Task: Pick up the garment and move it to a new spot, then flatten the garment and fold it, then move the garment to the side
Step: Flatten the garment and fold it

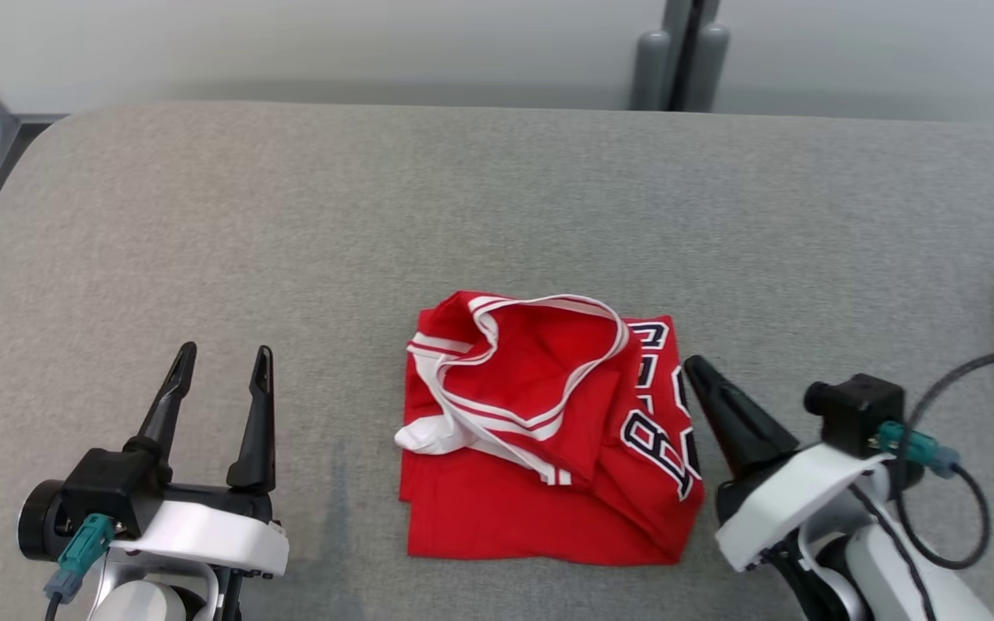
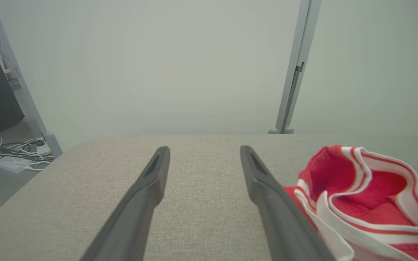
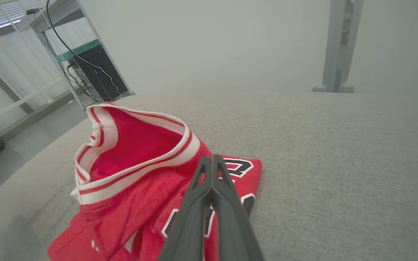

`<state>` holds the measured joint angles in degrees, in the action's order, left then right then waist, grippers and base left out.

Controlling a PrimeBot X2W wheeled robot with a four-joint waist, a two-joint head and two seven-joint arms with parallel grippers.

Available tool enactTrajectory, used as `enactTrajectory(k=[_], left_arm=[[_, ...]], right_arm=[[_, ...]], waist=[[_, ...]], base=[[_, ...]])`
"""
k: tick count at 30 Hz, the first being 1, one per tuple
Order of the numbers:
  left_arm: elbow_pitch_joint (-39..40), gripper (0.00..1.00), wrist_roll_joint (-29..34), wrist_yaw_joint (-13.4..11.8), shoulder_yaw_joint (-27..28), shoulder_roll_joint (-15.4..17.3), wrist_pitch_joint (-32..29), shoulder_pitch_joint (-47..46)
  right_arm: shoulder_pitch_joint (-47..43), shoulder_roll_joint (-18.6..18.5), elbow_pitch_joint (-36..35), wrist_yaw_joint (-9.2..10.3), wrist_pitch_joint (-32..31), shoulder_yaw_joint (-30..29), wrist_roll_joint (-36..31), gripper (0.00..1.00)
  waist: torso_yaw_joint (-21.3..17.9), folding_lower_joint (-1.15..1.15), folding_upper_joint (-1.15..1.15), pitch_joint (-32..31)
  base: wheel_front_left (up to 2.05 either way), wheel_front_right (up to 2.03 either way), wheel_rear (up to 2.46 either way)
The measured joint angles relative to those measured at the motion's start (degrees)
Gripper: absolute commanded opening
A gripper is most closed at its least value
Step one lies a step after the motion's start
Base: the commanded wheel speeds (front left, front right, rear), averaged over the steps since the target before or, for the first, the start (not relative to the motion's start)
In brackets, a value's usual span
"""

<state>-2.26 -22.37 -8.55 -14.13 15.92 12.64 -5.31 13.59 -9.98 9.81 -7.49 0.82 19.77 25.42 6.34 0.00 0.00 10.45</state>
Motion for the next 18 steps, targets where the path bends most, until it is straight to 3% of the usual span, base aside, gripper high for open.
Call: enactTrajectory(k=[6, 18], left_arm=[[-1.0, 1.0, -0.3, 0.5, -0.4, -0.4, 0.6, -1.0], [-3.0, 1.0, -0.4, 1.3, -0.6, -1.2, 1.6, -1.1]], right_arm=[[4.0, -0.3, 5.7, 0.0, 2.1, 6.2, 3.2, 0.0], [11.0, -2.5, 18.9, 0.01, 5.0, 12.3, 9.1, 0.0]], waist=[[2.7, 0.0, 0.0, 1.0], [5.4, 0.0, 0.0, 1.7]], base=[[0.0, 0.0, 0.0], [0.0, 0.0, 0.0]])
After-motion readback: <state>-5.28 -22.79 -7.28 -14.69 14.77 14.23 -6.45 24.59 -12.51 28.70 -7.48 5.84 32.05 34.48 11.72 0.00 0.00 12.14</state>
